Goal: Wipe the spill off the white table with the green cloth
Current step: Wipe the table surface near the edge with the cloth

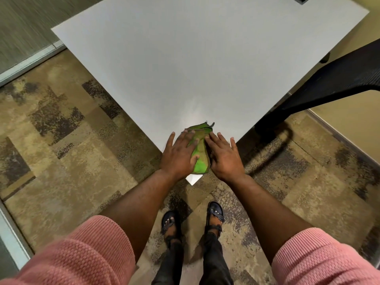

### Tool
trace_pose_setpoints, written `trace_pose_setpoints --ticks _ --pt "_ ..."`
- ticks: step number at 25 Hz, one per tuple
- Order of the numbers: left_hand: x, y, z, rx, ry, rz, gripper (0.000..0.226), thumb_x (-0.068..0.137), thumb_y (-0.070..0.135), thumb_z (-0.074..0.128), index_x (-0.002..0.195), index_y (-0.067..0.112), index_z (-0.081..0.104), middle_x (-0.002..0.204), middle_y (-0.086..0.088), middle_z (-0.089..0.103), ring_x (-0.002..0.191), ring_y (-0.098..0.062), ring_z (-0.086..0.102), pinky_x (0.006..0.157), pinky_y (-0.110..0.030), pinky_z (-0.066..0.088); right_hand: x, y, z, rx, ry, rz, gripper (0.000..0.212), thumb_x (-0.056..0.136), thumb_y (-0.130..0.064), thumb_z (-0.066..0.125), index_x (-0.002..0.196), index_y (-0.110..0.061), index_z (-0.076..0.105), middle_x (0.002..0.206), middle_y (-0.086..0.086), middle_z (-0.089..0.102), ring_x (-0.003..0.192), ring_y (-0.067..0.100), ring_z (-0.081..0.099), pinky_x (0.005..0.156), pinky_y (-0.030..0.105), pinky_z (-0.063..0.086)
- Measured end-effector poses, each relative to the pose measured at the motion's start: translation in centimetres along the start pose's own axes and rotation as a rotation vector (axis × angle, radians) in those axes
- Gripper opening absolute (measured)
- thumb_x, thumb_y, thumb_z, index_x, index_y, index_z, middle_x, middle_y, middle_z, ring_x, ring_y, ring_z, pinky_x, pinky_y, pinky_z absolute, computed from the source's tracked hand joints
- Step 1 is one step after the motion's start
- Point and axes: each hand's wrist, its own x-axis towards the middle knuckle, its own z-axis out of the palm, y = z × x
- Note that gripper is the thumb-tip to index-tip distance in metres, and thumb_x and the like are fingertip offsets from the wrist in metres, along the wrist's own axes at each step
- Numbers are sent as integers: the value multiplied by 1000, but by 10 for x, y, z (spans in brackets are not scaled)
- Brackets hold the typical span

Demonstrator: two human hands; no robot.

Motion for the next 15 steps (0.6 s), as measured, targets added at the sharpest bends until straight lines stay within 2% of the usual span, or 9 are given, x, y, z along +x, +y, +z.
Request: trace_pose_setpoints --ticks 2,5,9,11,15 --pt "-2 0 3 25 -96 -27 70 102 56 42 162 25 24 173 3 9 160 -20 10 128 -55 -4 5 10 -5 -94 -80 -63 81 87 -53 22 164 -27 29 173 -4 23 162 24 11 128 60 -4" --pt "2 -1 5 6 -122 -89 74 101 58 43 163 25 20 173 5 9 159 -19 11 127 -55 -5 15 20 -8 -167 -124 -85 72 93 -43 42 163 -31 30 172 -7 24 162 26 12 127 65 -3" --pt "1 1 4 -174 13 -186 60 98 51 56 153 28 45 166 1 31 154 -18 26 128 -50 5 17 16 -9 -81 -118 -42 66 97 -33 51 161 -29 37 171 -5 28 161 25 14 128 63 0" --pt "-1 2 5 -257 111 -268 50 100 43 56 149 30 51 164 -1 34 152 -20 30 127 -48 11 17 16 -7 -17 -67 -30 63 99 -29 53 160 -27 38 172 -4 27 161 24 14 129 60 2" --pt "15 2 9 -67 60 -250 54 105 38 46 158 33 34 171 5 22 158 -19 14 125 -51 9 32 19 -8 -52 -63 -133 62 108 -35 43 166 -24 23 176 -3 12 162 22 7 129 59 1"
